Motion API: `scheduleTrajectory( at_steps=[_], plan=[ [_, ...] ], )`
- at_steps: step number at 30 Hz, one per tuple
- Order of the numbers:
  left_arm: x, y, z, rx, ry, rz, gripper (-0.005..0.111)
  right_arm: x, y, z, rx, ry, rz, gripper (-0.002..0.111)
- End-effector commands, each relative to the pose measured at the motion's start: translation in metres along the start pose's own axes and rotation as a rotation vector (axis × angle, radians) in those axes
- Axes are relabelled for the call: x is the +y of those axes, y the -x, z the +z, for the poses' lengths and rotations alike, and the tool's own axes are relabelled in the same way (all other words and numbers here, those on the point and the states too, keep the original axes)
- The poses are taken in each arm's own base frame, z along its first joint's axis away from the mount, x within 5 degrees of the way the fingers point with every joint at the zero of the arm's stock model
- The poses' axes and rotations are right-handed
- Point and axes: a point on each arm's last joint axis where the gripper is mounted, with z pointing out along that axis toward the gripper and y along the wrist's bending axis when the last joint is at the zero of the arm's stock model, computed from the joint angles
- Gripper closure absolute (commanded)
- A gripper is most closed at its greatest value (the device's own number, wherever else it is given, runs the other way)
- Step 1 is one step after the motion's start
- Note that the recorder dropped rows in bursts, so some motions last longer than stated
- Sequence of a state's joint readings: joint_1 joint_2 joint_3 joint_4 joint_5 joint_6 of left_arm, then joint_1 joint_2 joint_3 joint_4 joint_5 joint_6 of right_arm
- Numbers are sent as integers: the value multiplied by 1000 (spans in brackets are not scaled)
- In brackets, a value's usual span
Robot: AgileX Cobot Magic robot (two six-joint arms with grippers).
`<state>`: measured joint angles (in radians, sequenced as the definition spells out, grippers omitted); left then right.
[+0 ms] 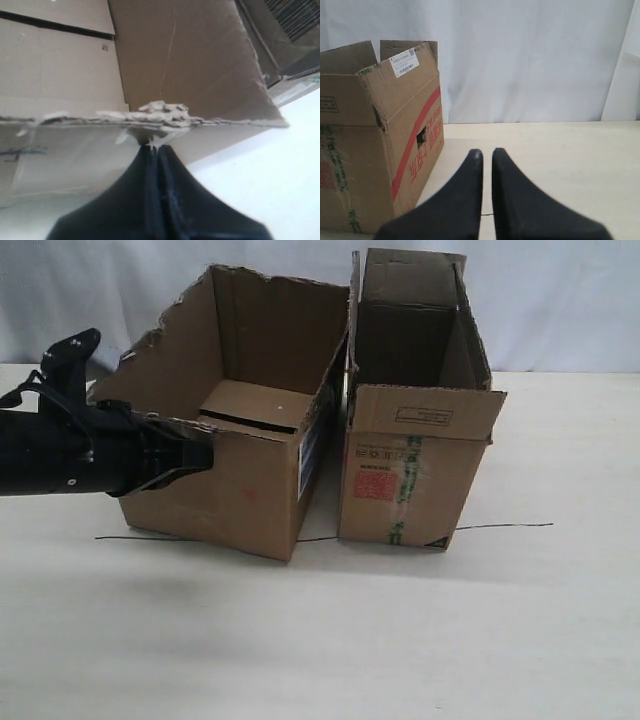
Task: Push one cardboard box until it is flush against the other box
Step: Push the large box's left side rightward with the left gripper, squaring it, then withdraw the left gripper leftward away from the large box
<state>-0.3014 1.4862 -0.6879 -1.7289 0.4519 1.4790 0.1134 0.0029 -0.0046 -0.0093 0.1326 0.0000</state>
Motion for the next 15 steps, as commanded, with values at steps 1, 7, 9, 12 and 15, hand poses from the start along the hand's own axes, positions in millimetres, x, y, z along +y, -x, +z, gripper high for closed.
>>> scheduleTrajectory(
  at_steps=[1,7,9,12,15],
  plan=[
    [3,0,9,13,1,0,107,0,-1,0,1,5,2,103],
    [-9,22,-6,-67,-9,87,107,0,-1,0,1,5,2,103],
    [-19,36,-32,-164,34,139,107,0,-1,0,1,5,2,103],
    [-26,53,-84,-339,239,259,107,0,-1,0,1,5,2,103],
    [-9,57,-116,-444,508,250,107,0,-1,0,1,5,2,103]
  ],
)
